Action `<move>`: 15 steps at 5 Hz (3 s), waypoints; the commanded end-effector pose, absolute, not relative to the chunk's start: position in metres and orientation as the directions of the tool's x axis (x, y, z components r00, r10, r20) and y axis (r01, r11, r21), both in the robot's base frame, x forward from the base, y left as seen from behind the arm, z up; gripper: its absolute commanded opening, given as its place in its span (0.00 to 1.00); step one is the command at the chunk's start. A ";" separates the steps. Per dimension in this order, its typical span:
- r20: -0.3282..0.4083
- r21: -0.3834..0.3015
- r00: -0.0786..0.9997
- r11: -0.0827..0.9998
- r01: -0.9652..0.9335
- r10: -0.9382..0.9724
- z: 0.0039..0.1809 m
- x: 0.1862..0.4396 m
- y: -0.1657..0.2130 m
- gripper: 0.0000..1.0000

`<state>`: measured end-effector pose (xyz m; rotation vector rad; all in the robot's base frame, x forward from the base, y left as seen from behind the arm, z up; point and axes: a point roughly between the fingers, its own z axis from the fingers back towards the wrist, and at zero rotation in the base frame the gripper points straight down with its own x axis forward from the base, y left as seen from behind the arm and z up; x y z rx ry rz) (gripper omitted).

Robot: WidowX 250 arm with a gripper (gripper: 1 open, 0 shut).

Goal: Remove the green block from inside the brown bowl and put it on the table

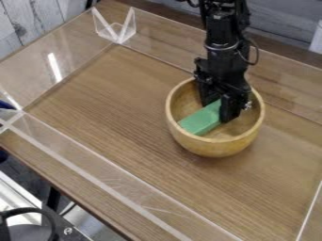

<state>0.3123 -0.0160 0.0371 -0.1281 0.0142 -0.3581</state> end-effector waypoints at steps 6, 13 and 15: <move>0.111 -0.086 0.943 0.942 0.324 -0.315 0.092 0.319 -0.003 0.00; 0.153 -0.065 0.963 0.970 0.236 -0.224 0.110 0.331 0.028 0.00; 0.149 -0.066 0.965 0.972 0.226 -0.214 0.101 0.335 0.030 0.00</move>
